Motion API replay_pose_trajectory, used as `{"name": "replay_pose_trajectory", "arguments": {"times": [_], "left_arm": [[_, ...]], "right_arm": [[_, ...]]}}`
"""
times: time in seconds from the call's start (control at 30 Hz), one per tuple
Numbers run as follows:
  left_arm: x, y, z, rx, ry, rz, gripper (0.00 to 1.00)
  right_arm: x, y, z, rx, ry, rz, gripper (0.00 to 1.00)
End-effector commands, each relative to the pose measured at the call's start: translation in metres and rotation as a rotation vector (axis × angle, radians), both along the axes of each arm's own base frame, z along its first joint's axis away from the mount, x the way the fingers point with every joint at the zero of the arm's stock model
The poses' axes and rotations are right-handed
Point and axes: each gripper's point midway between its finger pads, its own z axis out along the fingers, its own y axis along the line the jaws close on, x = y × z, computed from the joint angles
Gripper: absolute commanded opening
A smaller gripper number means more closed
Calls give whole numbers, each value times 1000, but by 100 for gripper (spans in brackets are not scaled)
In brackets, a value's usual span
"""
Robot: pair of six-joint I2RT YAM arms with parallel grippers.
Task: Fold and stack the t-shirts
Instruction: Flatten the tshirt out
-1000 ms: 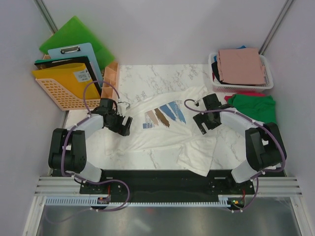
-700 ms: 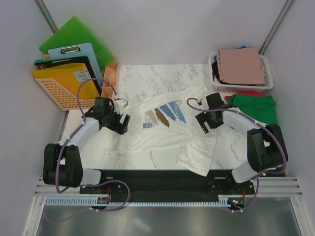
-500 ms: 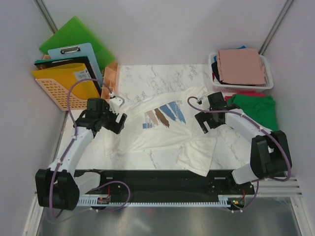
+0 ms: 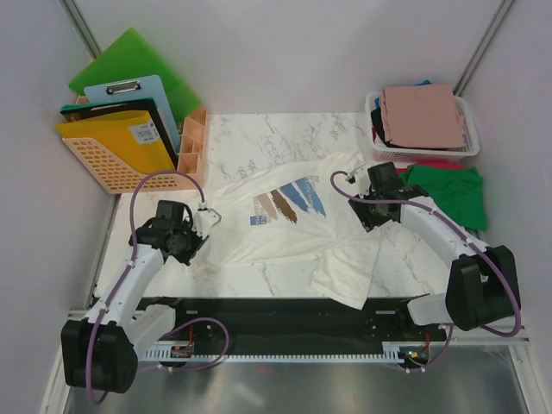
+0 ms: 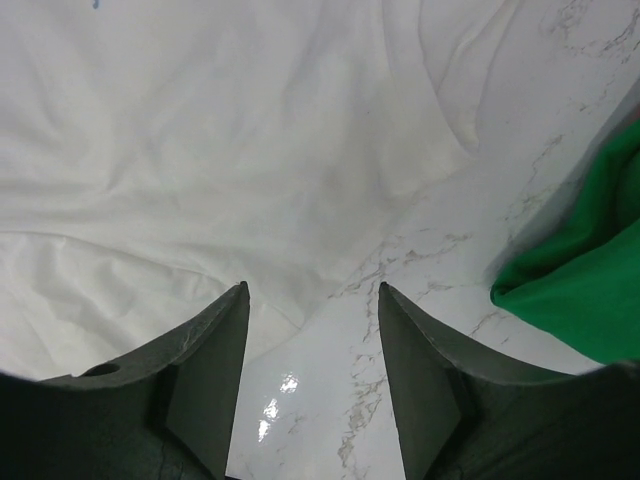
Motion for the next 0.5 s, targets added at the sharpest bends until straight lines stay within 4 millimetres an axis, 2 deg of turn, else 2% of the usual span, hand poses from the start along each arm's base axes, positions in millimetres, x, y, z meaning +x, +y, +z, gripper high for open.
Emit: {"name": "replay_pose_trajectory", "arguments": {"times": [0.0, 0.2, 0.47], "left_arm": [[-12, 16, -10, 106, 39, -66, 2], [-17, 20, -31, 129, 134, -55, 2], [-14, 27, -62, 177, 225, -31, 2]], "right_arm": [[5, 6, 3, 30, -21, -3, 62], [4, 14, -2, 64, 3, 13, 61], [10, 19, -25, 45, 63, 27, 53]]}}
